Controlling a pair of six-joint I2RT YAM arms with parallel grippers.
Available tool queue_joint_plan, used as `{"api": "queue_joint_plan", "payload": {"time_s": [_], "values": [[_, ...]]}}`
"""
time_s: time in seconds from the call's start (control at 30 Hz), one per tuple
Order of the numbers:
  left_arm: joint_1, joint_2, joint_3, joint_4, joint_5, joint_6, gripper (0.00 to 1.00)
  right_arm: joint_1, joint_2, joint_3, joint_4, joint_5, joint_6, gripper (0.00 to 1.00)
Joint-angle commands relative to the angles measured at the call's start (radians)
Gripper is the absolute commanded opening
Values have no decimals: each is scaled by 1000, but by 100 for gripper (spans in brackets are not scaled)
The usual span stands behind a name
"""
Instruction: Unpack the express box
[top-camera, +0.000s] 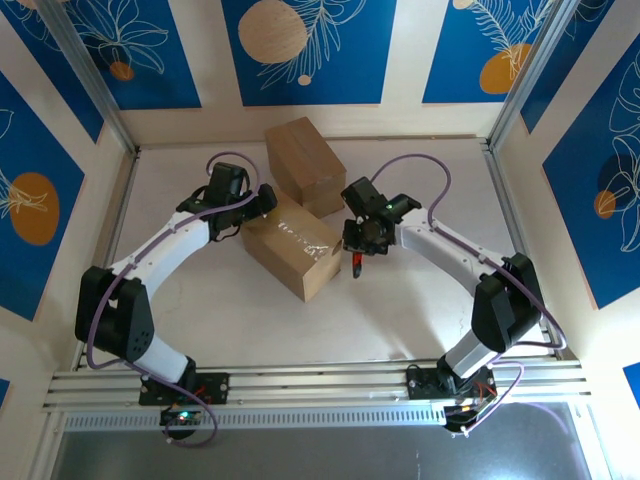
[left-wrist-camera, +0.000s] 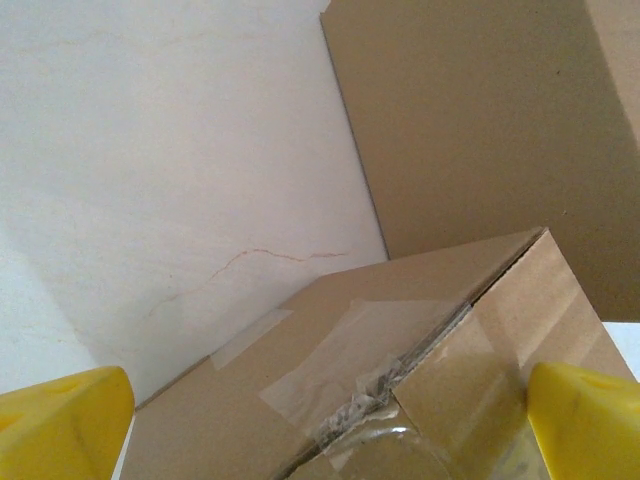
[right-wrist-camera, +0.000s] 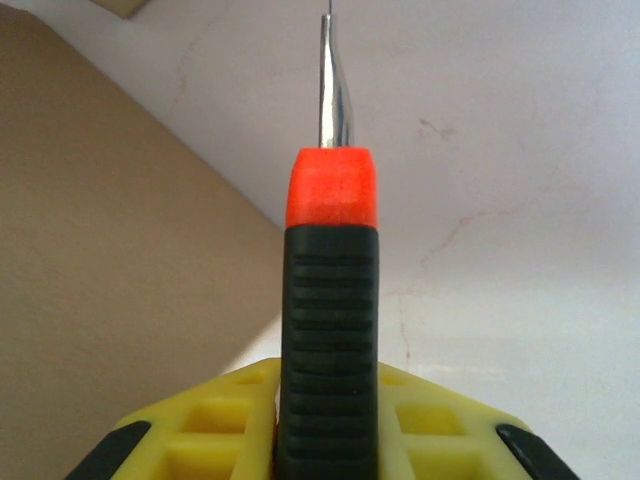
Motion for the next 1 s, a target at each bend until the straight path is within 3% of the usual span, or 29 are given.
{"api": "queue_joint_plan", "payload": {"time_s": [0.0,0.3,0.8,0.97], "values": [[-7,22,-34,-76,-11,21,100,20,-48,-35,-32,28,41,0],[-6,18,-62,-58,3,13,100,80,48,41,-15,7,59,0],[-9,-16,-149,-20,55,-14,100,-11,133,177,9,-48,-11,0],[-9,1,-151,-15,45,-17,100,-5,110,143,9,-50,1,0]]}}
